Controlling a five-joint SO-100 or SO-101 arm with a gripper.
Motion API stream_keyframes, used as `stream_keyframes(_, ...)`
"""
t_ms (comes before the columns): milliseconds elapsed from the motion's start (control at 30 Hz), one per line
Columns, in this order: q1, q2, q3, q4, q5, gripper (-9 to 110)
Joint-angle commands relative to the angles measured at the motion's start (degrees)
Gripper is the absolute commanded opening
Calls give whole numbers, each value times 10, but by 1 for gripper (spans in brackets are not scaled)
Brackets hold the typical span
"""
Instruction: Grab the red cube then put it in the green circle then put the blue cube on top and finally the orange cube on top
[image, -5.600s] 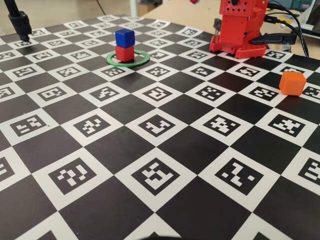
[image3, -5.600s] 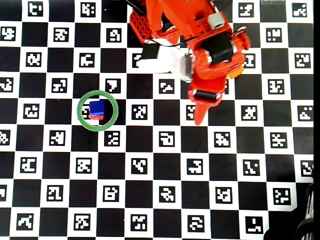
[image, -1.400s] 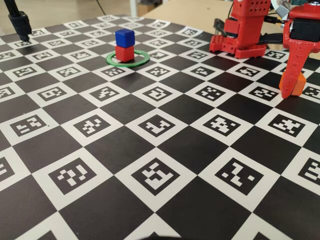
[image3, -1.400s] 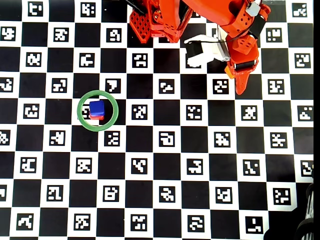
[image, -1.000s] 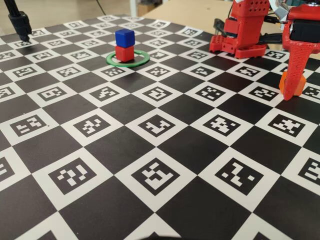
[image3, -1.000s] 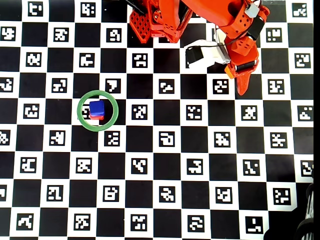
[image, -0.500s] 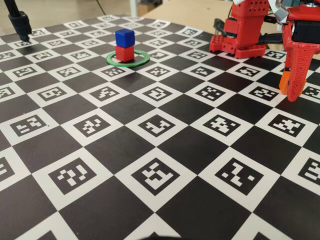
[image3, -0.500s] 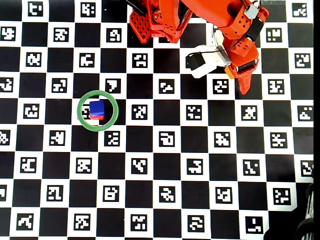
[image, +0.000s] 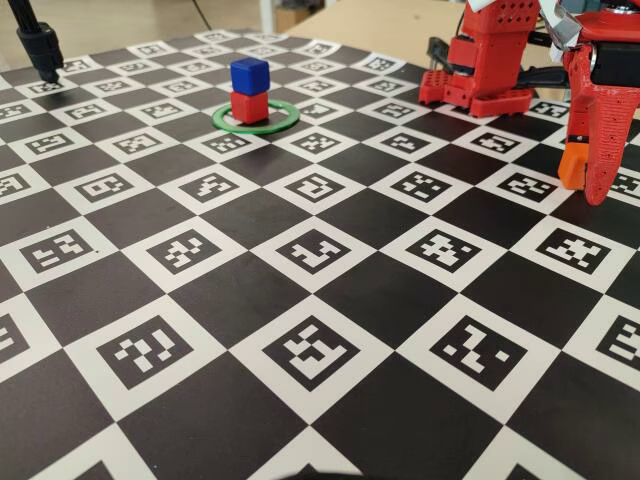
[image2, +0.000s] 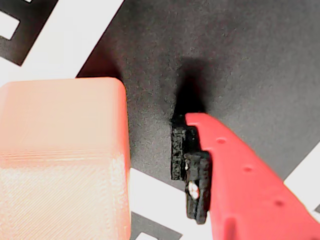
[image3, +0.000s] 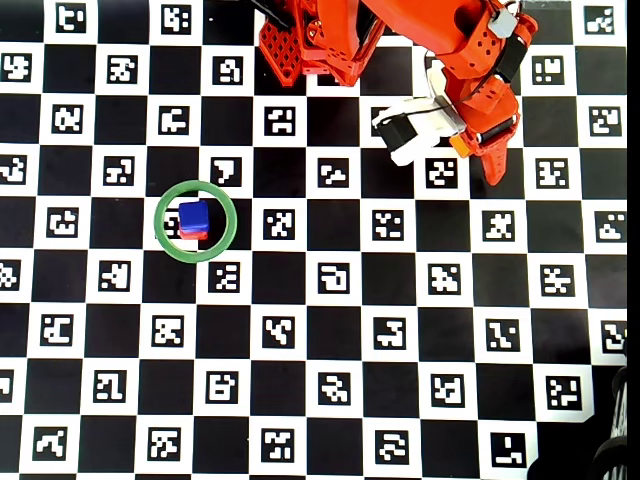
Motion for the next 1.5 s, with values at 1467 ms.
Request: stream_keyframes(1467,18,27,-154,130,-4,4)
